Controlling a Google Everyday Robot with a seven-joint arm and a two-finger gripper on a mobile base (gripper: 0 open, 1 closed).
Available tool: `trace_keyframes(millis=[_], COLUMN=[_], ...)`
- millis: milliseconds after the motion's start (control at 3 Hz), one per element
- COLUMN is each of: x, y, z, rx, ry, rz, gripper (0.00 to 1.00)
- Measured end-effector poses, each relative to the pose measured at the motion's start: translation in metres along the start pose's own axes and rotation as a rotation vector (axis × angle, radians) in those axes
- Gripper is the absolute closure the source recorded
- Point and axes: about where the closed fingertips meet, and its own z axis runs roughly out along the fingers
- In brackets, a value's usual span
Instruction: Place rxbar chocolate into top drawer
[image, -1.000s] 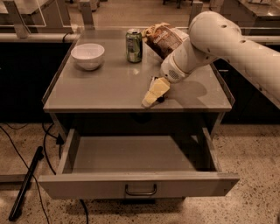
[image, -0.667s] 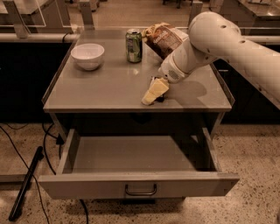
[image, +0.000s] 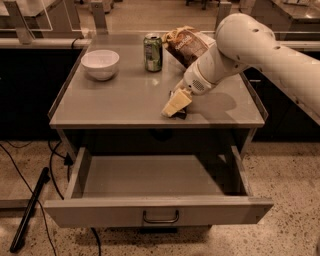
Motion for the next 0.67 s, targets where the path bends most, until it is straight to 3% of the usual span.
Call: trace_keyframes(millis=[333, 667], x=[-0.0027, -0.0020], y=[-0.0005, 0.0006], z=[-0.0037, -0.0051], rx=[0.000, -0.003], ry=[0.000, 0.005], rz=[0.000, 0.002], gripper=[0.62, 0.87])
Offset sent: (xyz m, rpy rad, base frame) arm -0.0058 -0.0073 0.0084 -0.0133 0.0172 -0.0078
